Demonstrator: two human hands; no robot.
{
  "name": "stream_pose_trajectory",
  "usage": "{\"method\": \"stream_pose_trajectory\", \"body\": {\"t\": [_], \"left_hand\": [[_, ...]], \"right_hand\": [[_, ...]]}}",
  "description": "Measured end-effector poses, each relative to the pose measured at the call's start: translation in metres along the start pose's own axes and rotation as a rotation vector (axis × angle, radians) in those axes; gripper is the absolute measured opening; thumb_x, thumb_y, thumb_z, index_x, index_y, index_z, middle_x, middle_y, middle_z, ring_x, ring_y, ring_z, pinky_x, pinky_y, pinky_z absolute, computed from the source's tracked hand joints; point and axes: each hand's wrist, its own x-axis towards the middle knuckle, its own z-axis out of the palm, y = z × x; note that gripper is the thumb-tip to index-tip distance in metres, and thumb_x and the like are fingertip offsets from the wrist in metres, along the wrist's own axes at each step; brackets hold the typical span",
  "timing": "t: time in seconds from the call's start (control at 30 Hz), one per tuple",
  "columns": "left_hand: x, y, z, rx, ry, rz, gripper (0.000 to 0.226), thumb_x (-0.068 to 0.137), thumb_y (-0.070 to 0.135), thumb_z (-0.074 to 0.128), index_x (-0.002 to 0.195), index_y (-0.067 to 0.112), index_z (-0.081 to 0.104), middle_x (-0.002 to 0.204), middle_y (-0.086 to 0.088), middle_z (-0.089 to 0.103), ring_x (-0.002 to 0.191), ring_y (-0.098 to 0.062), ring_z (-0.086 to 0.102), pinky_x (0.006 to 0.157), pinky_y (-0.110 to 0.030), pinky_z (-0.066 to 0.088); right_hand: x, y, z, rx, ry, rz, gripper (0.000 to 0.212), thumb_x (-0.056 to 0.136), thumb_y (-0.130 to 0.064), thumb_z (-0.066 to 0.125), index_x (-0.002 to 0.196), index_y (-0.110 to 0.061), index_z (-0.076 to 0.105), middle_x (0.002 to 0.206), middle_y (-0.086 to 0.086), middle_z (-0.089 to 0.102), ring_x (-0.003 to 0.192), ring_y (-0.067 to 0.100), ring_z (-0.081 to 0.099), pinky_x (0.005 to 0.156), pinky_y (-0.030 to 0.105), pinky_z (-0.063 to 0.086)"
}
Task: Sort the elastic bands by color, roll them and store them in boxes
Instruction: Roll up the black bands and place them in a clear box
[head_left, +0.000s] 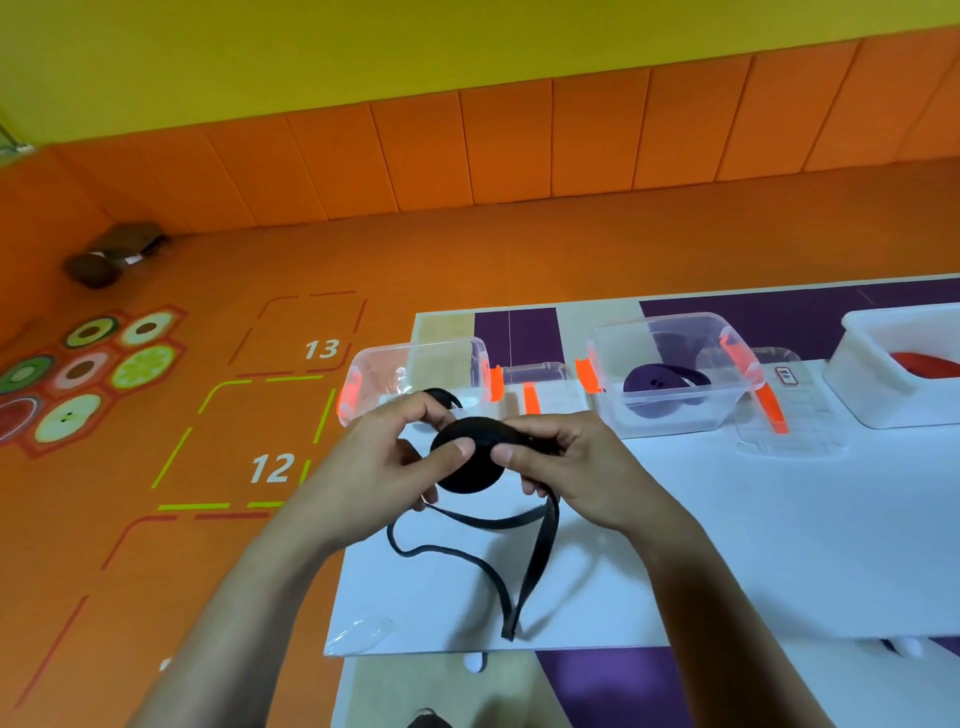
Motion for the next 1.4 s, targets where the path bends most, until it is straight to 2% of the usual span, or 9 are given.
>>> {"method": "stream_pose_trajectory", "body": {"t": [0.13, 0.27, 0.37, 0.57, 0.73, 1.0, 1.2, 1.3, 1.4], "left_hand": [[0.003, 0.005, -0.010, 0.085, -0.053, 0.064, 0.009, 0.096, 0.025, 0.069, 0.104, 0.023, 0.069, 0.097, 0.002, 0.068, 0.058, -0.022, 0.068, 0.058, -0.032, 0.056], [0.001, 0.004, -0.010, 0.078, -0.001, 0.087, 0.008, 0.096, 0.024, 0.069, 0.103, 0.025, 0.070, 0.094, 0.003, 0.069, 0.057, -0.023, 0.068, 0.056, -0.033, 0.057], [0.000, 0.005, -0.011, 0.094, 0.032, 0.093, 0.008, 0.095, 0.024, 0.069, 0.102, 0.028, 0.070, 0.094, 0.004, 0.070, 0.056, -0.022, 0.068, 0.055, -0.033, 0.057], [-0.001, 0.007, -0.015, 0.089, 0.121, 0.117, 0.010, 0.096, 0.026, 0.068, 0.105, 0.027, 0.070, 0.091, 0.000, 0.072, 0.060, -0.021, 0.069, 0.057, -0.037, 0.059], [-0.005, 0.005, -0.009, -0.003, 0.190, 0.157, 0.012, 0.097, 0.024, 0.065, 0.109, 0.022, 0.068, 0.094, 0.001, 0.071, 0.065, -0.025, 0.072, 0.062, -0.039, 0.061], [-0.006, 0.005, -0.004, -0.148, 0.276, 0.186, 0.013, 0.099, 0.023, 0.059, 0.110, 0.016, 0.061, 0.114, -0.016, 0.061, 0.064, -0.032, 0.074, 0.063, -0.047, 0.063], [-0.007, 0.006, 0.017, -0.441, 0.225, 0.070, 0.018, 0.102, 0.020, 0.049, 0.117, 0.010, 0.050, 0.119, -0.016, 0.067, 0.082, -0.039, 0.076, 0.076, -0.047, 0.064], [-0.009, 0.006, 0.010, -0.322, 0.139, -0.026, 0.009, 0.104, 0.015, 0.052, 0.111, 0.009, 0.052, 0.111, -0.015, 0.066, 0.073, -0.037, 0.076, 0.068, -0.054, 0.063], [-0.006, 0.012, -0.008, -0.046, 0.090, 0.020, 0.010, 0.096, 0.025, 0.067, 0.104, 0.020, 0.063, 0.103, -0.001, 0.067, 0.061, -0.030, 0.071, 0.055, -0.044, 0.061]], "right_hand": [[0.002, -0.007, 0.004, -0.064, -0.042, -0.017, 0.021, 0.098, -0.027, 0.069, 0.116, -0.032, 0.076, 0.084, -0.002, 0.070, 0.072, 0.010, 0.057, 0.070, 0.031, 0.051], [0.002, -0.009, -0.002, -0.082, -0.052, -0.026, 0.026, 0.098, -0.023, 0.068, 0.122, -0.032, 0.074, 0.106, -0.008, 0.076, 0.097, 0.014, 0.069, 0.093, 0.034, 0.054], [0.001, -0.007, -0.003, -0.126, -0.048, -0.026, 0.027, 0.101, -0.021, 0.065, 0.126, -0.029, 0.071, 0.112, -0.008, 0.076, 0.109, 0.010, 0.069, 0.101, 0.030, 0.052], [0.004, -0.007, 0.005, -0.185, 0.052, -0.076, 0.023, 0.102, -0.029, 0.062, 0.122, -0.035, 0.071, 0.102, -0.008, 0.074, 0.100, 0.013, 0.066, 0.091, 0.038, 0.054], [0.002, -0.009, 0.007, -0.011, 0.050, -0.073, 0.018, 0.100, -0.022, 0.065, 0.115, -0.027, 0.075, 0.107, -0.006, 0.075, 0.109, 0.013, 0.068, 0.102, 0.050, 0.052], [0.004, -0.008, 0.021, 0.056, 0.168, -0.129, 0.015, 0.096, -0.021, 0.071, 0.108, -0.026, 0.077, 0.102, -0.010, 0.078, 0.102, 0.011, 0.071, 0.094, 0.024, 0.052], [0.008, -0.013, 0.027, 0.236, 0.245, -0.128, 0.018, 0.100, -0.013, 0.065, 0.113, -0.019, 0.075, 0.105, -0.002, 0.079, 0.104, 0.015, 0.073, 0.096, 0.029, 0.056], [0.004, -0.010, 0.018, 0.124, 0.186, -0.121, 0.021, 0.101, -0.014, 0.063, 0.118, -0.018, 0.075, 0.105, -0.004, 0.078, 0.100, 0.013, 0.072, 0.093, 0.033, 0.056], [-0.001, -0.012, 0.008, 0.028, 0.077, -0.100, 0.022, 0.100, -0.015, 0.065, 0.119, -0.021, 0.075, 0.094, -0.014, 0.074, 0.087, 0.005, 0.067, 0.084, 0.023, 0.049]]}}
